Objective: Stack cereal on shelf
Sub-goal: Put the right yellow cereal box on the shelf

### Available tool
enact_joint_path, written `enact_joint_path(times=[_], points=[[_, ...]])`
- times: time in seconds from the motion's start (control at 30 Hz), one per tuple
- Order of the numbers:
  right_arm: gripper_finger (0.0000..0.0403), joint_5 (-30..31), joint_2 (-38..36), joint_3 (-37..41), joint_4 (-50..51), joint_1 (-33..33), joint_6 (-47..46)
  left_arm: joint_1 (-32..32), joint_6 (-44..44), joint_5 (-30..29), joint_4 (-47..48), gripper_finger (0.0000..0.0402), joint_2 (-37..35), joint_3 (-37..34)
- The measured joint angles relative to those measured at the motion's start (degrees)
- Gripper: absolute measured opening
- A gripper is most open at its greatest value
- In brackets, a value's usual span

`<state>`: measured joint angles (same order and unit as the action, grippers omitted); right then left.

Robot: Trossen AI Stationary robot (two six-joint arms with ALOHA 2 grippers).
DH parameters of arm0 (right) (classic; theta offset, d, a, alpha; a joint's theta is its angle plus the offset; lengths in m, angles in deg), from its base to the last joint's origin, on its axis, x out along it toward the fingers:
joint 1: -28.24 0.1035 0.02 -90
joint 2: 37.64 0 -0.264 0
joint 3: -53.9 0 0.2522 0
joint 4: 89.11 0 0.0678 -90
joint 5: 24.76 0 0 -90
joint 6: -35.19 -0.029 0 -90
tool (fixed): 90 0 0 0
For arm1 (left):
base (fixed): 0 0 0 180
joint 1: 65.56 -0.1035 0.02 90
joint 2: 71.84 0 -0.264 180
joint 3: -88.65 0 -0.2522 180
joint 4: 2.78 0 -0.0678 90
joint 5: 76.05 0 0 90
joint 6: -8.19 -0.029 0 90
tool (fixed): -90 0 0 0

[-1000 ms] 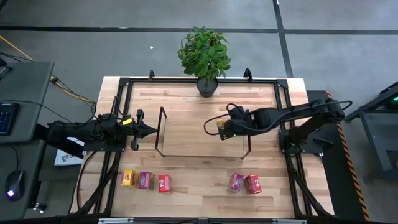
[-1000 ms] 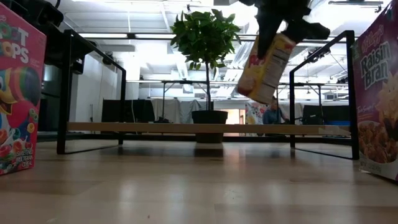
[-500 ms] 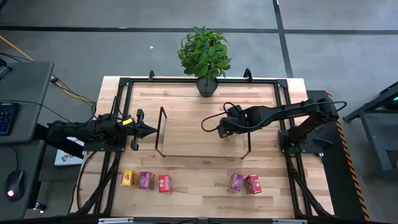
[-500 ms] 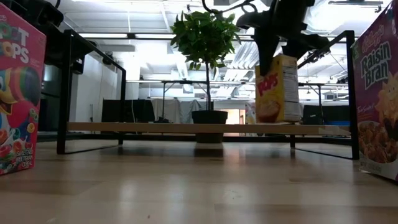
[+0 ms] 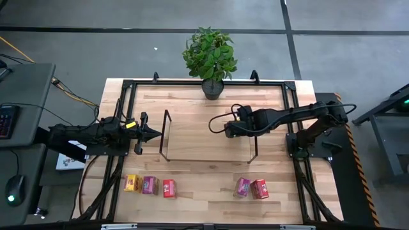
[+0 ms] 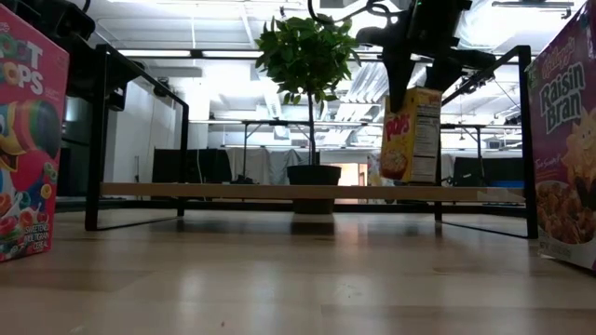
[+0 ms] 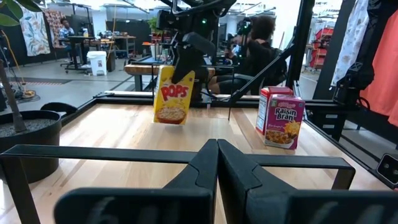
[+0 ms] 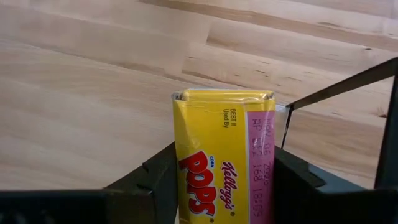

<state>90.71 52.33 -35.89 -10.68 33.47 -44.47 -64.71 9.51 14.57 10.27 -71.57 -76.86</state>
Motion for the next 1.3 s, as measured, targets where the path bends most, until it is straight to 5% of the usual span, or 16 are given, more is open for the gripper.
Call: enact_joint_path(times=[1.3], points=[[0.0197, 3.73, 2.97, 0.0, 0.24, 0.15, -1.11, 0.0, -0.02, 0.0, 0.02, 0.0, 0.0, 0.0]])
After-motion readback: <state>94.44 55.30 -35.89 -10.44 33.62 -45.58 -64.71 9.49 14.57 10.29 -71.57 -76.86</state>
